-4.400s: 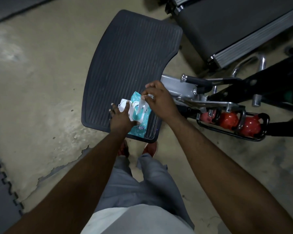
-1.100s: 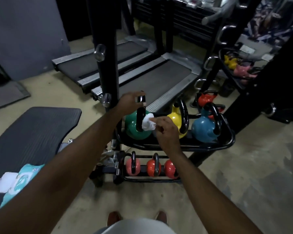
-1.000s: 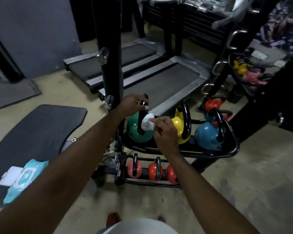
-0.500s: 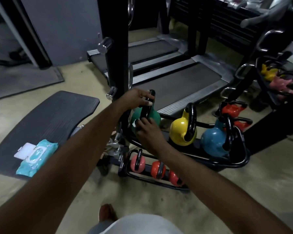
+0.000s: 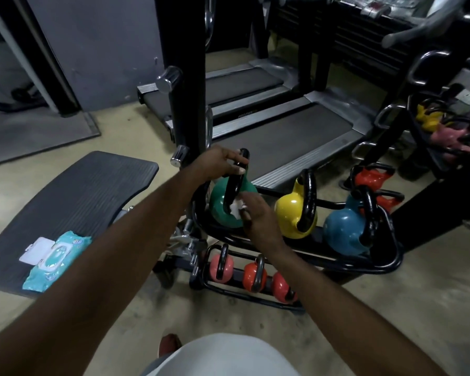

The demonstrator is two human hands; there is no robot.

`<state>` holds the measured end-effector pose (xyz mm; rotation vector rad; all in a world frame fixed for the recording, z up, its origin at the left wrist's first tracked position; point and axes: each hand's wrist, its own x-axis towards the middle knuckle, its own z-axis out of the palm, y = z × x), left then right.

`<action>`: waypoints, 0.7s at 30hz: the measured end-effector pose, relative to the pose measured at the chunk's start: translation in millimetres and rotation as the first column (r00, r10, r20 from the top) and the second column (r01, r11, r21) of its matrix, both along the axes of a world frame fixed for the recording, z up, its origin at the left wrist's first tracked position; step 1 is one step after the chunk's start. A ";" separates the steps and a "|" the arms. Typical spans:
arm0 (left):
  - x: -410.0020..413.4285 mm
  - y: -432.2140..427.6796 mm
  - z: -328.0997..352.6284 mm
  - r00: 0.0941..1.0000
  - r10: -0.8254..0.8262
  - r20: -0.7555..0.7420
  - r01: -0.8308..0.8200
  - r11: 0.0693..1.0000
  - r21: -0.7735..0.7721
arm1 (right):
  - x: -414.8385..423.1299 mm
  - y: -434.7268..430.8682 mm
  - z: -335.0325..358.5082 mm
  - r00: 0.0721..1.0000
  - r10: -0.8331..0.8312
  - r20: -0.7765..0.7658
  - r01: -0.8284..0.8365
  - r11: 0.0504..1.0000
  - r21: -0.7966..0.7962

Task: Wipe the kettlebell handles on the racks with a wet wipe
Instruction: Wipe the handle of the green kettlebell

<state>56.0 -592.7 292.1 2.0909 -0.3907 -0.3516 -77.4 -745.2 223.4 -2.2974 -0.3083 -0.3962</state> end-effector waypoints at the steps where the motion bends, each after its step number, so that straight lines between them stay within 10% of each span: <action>1: 0.5 0.0 -0.8 1.000 -0.001 -0.006 0.001 1.000 -0.012 | 0.6 0.7 -3.2 0.997 -0.063 -0.047 0.070 0.982 0.175; 8: 1.3 0.6 -3.3 1.000 -0.011 0.011 0.011 1.000 -0.004 | 1.5 17.3 -21.8 0.943 -0.210 -0.258 0.277 0.924 0.264; 17: -2.3 1.1 0.0 1.000 -0.005 0.023 0.005 1.000 0.001 | -24.6 19.3 -32.4 0.985 0.061 0.162 -0.025 0.976 -0.215; 21: -3.1 0.8 1.3 0.998 -0.011 0.057 0.009 0.999 0.031 | -2.9 40.2 -15.4 0.967 0.005 0.253 0.090 0.927 -0.365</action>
